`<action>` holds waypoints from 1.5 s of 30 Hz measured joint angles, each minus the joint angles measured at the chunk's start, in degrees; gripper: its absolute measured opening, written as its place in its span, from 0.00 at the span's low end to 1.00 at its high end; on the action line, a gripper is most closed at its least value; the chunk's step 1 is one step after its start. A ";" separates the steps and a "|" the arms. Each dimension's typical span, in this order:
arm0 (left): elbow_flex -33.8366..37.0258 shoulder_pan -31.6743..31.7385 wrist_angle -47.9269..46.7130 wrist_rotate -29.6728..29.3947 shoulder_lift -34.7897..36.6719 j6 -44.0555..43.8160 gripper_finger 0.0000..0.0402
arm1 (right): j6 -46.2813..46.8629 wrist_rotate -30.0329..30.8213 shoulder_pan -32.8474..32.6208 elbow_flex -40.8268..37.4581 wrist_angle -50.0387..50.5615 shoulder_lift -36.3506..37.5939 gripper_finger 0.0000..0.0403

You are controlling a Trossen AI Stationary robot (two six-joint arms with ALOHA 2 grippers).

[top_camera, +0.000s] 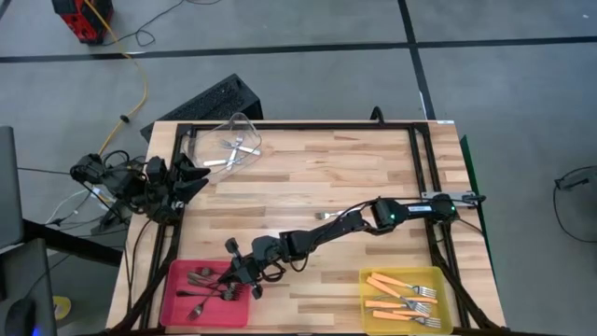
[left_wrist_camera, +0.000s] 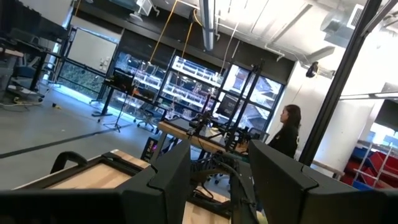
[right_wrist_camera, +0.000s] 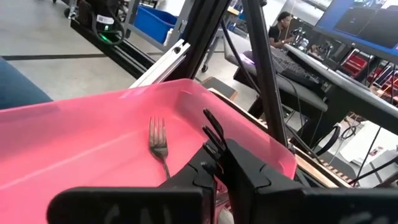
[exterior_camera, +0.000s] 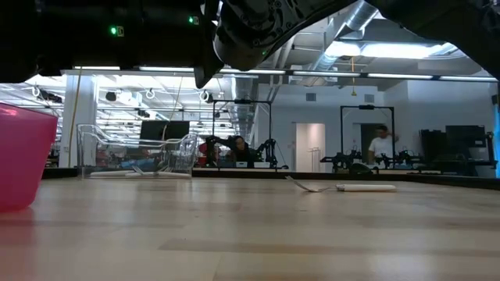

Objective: Sort silverware by color (type)
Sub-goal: Put the black fork into the red bin, then put the white fork into the transparent bin

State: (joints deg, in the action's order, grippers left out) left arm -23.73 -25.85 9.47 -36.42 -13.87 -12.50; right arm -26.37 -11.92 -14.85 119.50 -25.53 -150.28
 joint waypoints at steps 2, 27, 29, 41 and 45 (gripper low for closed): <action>0.00 0.00 0.00 -0.02 0.00 -0.01 0.38 | 0.00 0.00 0.00 0.00 0.06 0.00 0.12; 0.00 0.00 0.02 0.00 -0.01 -0.18 0.38 | -0.20 2.27 0.00 0.00 -0.20 0.00 0.39; 0.00 0.00 0.03 0.00 0.00 -0.18 0.38 | -0.65 3.72 0.07 0.00 -0.20 0.02 0.40; 0.02 0.00 -0.15 1.61 0.00 -0.62 0.38 | -0.66 9.23 2.09 -0.03 13.81 9.67 0.40; 0.02 0.01 -0.24 1.66 0.00 -0.62 0.38 | -1.05 9.25 3.65 -0.02 24.76 15.07 0.40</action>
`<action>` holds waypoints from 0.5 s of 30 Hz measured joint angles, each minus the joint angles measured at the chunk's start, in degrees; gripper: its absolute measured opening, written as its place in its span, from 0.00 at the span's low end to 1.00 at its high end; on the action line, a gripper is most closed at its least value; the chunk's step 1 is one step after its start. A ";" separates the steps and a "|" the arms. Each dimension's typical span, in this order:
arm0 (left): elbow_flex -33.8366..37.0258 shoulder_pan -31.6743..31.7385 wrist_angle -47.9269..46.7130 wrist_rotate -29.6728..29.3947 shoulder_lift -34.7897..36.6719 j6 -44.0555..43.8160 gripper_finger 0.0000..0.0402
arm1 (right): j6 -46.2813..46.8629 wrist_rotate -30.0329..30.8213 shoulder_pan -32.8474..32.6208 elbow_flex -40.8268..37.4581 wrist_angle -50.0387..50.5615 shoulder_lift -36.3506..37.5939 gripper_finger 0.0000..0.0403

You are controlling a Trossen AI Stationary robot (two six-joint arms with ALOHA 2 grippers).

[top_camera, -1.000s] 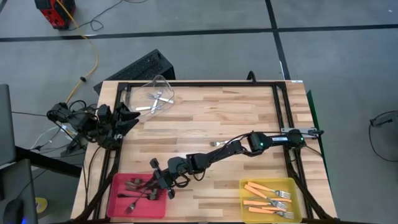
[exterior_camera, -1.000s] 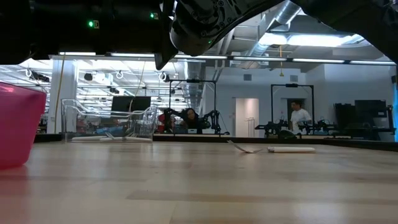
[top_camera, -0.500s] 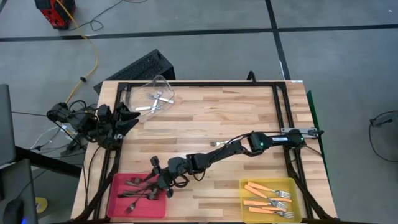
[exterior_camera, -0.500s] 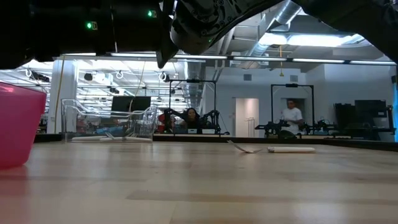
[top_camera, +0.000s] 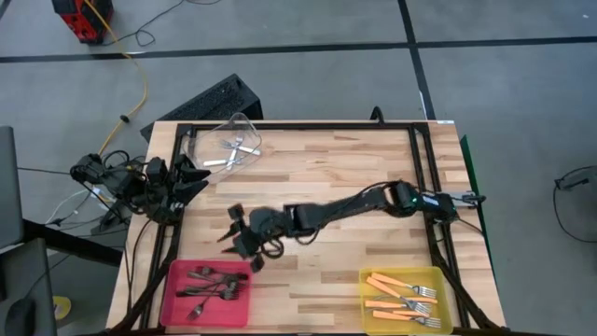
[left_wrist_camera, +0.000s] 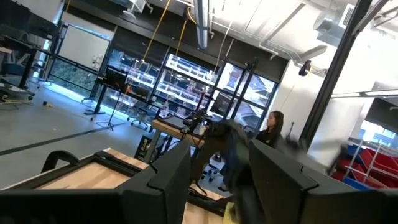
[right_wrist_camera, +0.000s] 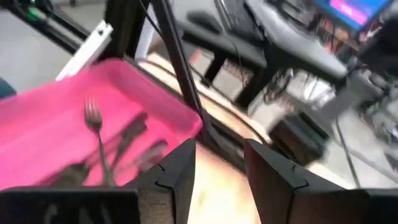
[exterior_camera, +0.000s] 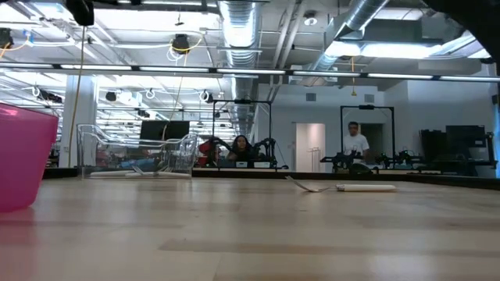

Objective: Sort silverware by color (type)
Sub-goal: Put the white fork into the transparent bin

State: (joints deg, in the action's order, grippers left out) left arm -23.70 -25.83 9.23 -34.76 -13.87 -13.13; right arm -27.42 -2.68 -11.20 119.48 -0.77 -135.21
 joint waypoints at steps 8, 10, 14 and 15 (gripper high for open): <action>0.02 -0.01 -2.95 0.04 0.00 0.00 0.38 | 1.15 4.12 3.88 0.02 31.17 12.80 0.40; 0.02 0.00 -3.22 0.05 0.00 0.00 0.38 | 2.33 6.54 4.76 0.06 38.78 15.97 0.40; 0.02 -0.01 -3.54 0.07 0.00 0.88 0.38 | 5.66 9.35 6.33 0.03 54.02 21.57 0.40; 0.02 -0.01 -3.52 0.07 0.00 1.37 0.38 | 7.30 9.35 6.77 0.01 58.29 22.92 0.40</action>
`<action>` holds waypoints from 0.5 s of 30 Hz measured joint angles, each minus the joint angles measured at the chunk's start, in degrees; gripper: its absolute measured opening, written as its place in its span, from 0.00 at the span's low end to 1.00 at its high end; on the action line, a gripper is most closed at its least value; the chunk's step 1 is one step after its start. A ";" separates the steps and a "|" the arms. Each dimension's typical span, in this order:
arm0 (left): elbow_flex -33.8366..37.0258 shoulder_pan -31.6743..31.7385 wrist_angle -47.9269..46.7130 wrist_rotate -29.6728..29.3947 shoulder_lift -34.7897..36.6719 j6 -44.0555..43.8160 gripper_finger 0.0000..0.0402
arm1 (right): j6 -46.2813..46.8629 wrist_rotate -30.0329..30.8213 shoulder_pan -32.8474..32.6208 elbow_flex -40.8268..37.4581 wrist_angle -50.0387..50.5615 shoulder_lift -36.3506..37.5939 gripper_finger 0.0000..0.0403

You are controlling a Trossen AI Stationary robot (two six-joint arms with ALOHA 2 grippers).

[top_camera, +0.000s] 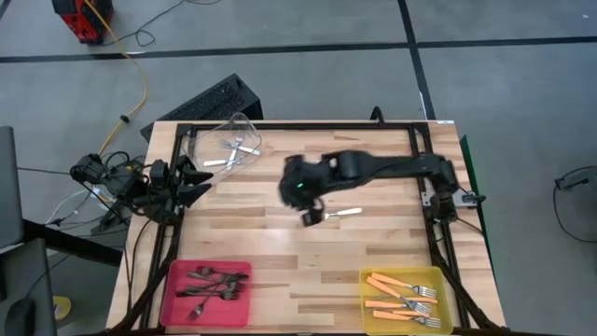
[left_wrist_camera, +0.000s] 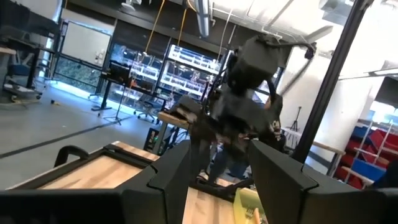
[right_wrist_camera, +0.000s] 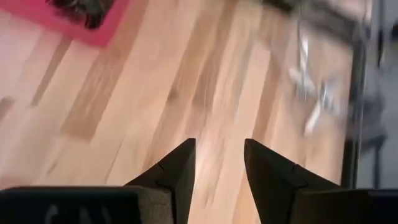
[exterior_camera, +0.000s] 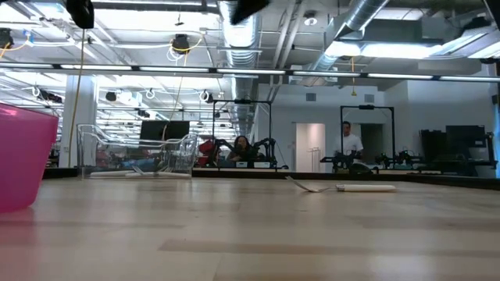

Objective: Sort silverware by color (type)
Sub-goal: Put the white fork into the transparent bin

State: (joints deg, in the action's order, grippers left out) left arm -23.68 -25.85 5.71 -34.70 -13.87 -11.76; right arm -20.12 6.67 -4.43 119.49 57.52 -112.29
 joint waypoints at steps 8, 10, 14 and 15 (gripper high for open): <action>0.00 0.00 -0.04 0.00 0.00 3.65 0.38 | 18.84 0.95 3.23 -0.15 30.77 8.30 0.40; 0.00 0.02 -0.22 -0.02 0.00 3.75 0.38 | 22.01 1.56 3.40 -2.18 32.55 10.60 0.40; 0.00 0.01 -0.44 1.09 0.02 4.64 0.38 | 24.66 4.06 2.37 -11.66 31.71 19.62 0.40; 0.00 0.00 -0.51 1.53 0.01 5.03 0.38 | 25.49 5.36 2.10 -14.55 31.81 22.44 0.40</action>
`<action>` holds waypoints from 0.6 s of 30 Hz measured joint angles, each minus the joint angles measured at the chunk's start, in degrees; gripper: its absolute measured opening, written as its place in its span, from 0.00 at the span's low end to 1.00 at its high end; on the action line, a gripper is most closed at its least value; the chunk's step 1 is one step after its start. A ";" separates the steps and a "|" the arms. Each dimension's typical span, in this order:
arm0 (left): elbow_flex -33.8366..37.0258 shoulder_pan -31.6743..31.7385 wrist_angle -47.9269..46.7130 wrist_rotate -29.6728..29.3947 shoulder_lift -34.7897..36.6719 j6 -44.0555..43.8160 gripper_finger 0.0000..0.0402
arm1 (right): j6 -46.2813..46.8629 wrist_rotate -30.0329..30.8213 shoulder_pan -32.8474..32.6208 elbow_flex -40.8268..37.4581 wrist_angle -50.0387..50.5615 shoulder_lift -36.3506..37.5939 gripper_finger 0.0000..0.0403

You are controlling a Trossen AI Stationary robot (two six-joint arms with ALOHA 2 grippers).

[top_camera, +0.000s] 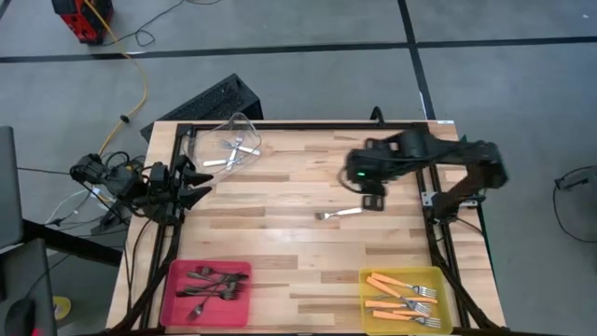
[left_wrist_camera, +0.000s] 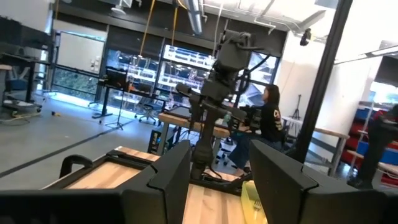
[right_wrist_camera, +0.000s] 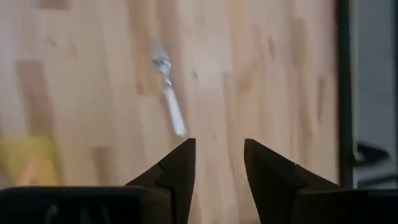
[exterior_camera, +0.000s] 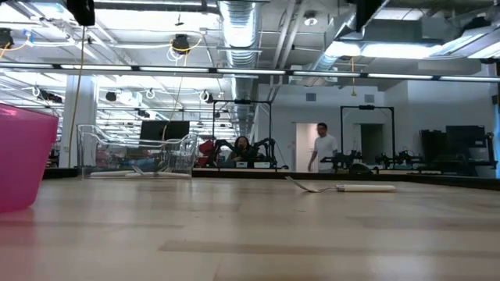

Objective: Sort silverware by color (type)
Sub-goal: Put the white fork into the transparent bin

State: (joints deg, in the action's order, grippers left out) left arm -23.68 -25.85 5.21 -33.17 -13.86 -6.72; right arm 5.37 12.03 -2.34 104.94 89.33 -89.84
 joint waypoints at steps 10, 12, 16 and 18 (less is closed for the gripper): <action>0.00 0.00 -0.35 0.94 0.00 0.48 0.38 | 10.37 6.03 -1.43 -34.59 -22.80 24.33 0.40; 0.00 0.02 -0.39 0.93 -0.01 0.48 0.38 | 11.77 5.99 -1.43 -41.10 -28.85 27.43 0.40; 0.00 0.00 -0.39 0.92 -0.01 0.48 0.38 | 13.01 5.68 -1.43 -52.05 -42.85 30.27 0.40; 0.00 0.01 -0.39 0.92 0.00 0.48 0.38 | 12.08 5.54 -1.48 -56.85 -50.14 30.17 0.40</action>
State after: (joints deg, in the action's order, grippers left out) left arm -23.68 -25.84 4.82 -32.25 -13.86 -6.24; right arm 17.46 17.58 -3.81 48.09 39.19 -59.67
